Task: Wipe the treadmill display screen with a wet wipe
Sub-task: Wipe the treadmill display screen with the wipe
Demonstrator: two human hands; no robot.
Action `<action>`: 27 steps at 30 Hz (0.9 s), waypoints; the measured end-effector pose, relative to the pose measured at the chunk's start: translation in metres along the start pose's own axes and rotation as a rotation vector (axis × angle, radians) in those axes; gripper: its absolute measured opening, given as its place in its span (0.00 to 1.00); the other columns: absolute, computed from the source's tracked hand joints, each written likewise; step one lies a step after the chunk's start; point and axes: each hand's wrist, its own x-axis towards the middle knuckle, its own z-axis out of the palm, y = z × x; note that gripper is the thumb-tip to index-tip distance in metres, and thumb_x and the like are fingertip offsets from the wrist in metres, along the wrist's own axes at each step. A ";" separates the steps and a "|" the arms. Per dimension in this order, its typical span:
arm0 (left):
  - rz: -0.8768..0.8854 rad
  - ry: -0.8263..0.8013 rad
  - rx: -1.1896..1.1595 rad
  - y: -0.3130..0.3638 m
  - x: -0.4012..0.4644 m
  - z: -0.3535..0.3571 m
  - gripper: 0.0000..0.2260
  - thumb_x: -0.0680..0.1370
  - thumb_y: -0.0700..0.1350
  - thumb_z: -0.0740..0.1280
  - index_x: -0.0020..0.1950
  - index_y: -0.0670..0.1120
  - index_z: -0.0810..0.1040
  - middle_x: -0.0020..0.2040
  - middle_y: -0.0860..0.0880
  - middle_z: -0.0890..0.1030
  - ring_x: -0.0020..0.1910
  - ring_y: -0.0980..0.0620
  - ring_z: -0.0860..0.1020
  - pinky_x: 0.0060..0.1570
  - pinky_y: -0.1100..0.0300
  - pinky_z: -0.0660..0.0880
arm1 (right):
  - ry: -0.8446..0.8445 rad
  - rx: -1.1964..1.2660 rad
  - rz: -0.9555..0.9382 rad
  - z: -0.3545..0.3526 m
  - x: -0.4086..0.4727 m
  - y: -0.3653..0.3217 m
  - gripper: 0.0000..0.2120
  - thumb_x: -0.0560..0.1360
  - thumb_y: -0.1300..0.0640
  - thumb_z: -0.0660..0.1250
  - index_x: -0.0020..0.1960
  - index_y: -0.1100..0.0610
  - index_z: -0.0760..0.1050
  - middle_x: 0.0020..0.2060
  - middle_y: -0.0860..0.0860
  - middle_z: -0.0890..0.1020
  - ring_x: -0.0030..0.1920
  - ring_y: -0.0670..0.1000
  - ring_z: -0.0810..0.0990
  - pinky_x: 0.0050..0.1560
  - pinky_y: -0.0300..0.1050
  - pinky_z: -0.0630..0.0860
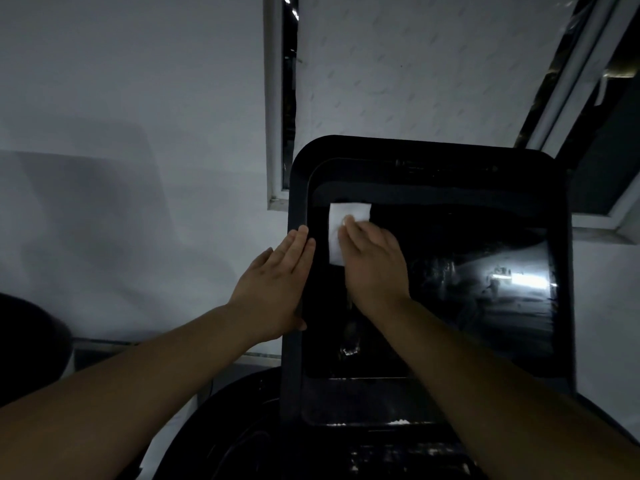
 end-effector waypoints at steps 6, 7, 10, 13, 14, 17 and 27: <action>-0.002 0.001 0.006 0.001 -0.002 -0.002 0.60 0.71 0.62 0.74 0.79 0.43 0.30 0.78 0.44 0.27 0.80 0.48 0.34 0.80 0.48 0.49 | 0.051 0.006 -0.021 -0.002 0.020 0.007 0.20 0.71 0.61 0.59 0.59 0.64 0.81 0.62 0.59 0.82 0.59 0.60 0.81 0.59 0.55 0.77; -0.005 0.000 0.002 0.002 -0.002 -0.002 0.59 0.71 0.62 0.74 0.79 0.43 0.30 0.79 0.43 0.27 0.80 0.48 0.34 0.80 0.48 0.49 | 0.047 0.005 -0.026 -0.003 0.016 0.007 0.20 0.71 0.61 0.59 0.59 0.64 0.81 0.62 0.59 0.82 0.59 0.59 0.81 0.59 0.55 0.77; -0.012 0.003 -0.007 0.002 -0.001 -0.003 0.59 0.71 0.61 0.74 0.79 0.44 0.30 0.79 0.44 0.27 0.80 0.48 0.34 0.80 0.48 0.50 | 0.001 0.001 -0.032 -0.004 -0.005 0.006 0.20 0.70 0.61 0.63 0.61 0.63 0.80 0.63 0.58 0.81 0.61 0.59 0.80 0.61 0.56 0.76; -0.013 -0.003 -0.003 0.003 -0.002 -0.004 0.60 0.70 0.61 0.75 0.79 0.44 0.31 0.79 0.44 0.28 0.80 0.48 0.34 0.80 0.49 0.49 | -0.047 0.004 -0.042 -0.004 -0.037 -0.002 0.23 0.71 0.60 0.57 0.63 0.63 0.78 0.65 0.58 0.80 0.62 0.60 0.79 0.62 0.57 0.76; -0.014 -0.004 -0.003 0.004 -0.003 -0.005 0.60 0.70 0.61 0.75 0.80 0.44 0.31 0.79 0.44 0.28 0.80 0.48 0.34 0.80 0.49 0.49 | -0.054 0.001 -0.047 -0.004 -0.049 -0.005 0.24 0.72 0.59 0.56 0.63 0.63 0.78 0.65 0.58 0.80 0.62 0.60 0.80 0.62 0.57 0.76; -0.018 -0.002 -0.002 0.005 -0.003 -0.007 0.59 0.70 0.60 0.75 0.80 0.43 0.32 0.80 0.43 0.29 0.81 0.47 0.35 0.80 0.48 0.50 | -0.037 0.034 -0.039 -0.002 -0.082 -0.013 0.23 0.73 0.61 0.58 0.64 0.64 0.78 0.65 0.59 0.80 0.62 0.59 0.79 0.63 0.57 0.76; -0.035 -0.030 0.002 0.007 -0.003 -0.007 0.61 0.69 0.62 0.76 0.79 0.44 0.30 0.78 0.44 0.26 0.80 0.48 0.33 0.80 0.48 0.50 | -0.058 0.060 -0.050 -0.003 -0.178 -0.046 0.19 0.75 0.64 0.62 0.64 0.64 0.79 0.66 0.59 0.80 0.62 0.58 0.81 0.62 0.57 0.77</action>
